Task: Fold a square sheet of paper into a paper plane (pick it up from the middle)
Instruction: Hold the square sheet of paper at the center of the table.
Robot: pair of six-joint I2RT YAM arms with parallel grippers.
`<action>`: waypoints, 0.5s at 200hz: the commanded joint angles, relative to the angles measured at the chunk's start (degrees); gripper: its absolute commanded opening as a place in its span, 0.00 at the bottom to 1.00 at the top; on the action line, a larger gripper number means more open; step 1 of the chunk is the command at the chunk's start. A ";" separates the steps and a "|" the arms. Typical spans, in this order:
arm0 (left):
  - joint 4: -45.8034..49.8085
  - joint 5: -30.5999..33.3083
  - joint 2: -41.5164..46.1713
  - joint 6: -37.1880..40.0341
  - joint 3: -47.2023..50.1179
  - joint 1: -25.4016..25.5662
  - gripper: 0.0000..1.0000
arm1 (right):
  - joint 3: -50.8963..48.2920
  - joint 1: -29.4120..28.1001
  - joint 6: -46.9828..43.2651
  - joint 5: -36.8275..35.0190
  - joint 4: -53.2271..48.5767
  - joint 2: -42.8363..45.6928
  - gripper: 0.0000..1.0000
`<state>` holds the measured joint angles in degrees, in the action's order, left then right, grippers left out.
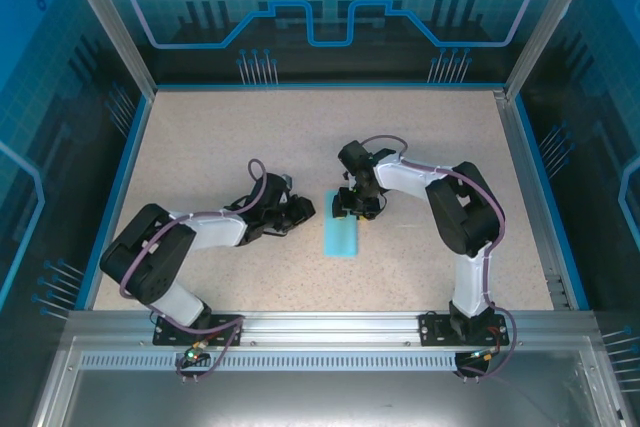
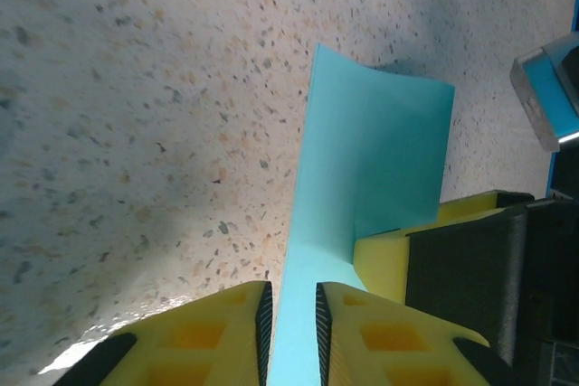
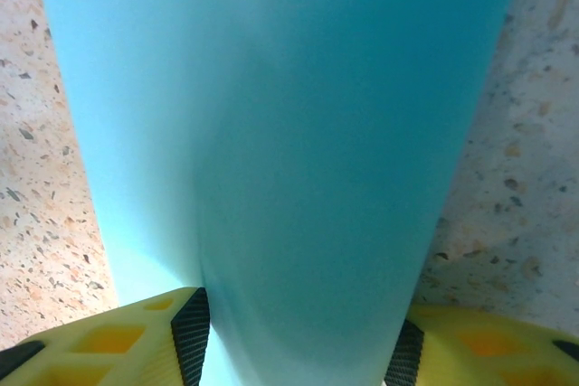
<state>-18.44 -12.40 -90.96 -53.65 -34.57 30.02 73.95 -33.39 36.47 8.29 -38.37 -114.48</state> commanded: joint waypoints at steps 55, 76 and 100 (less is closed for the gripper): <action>-1.61 -8.76 -4.64 2.91 -5.17 0.64 0.16 | -5.36 -2.07 -2.63 -3.55 6.47 -13.29 0.56; -0.57 -9.63 -5.93 3.45 -6.65 1.24 0.14 | -5.31 -2.12 -2.41 -3.33 6.61 -13.60 0.56; 1.07 -9.49 -7.10 3.73 -7.72 1.52 0.12 | -5.49 -2.12 -2.37 -3.54 6.90 -13.75 0.56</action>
<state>-19.20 -19.86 -96.62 -51.92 -40.21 30.83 74.32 -33.45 35.90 7.97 -38.94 -114.98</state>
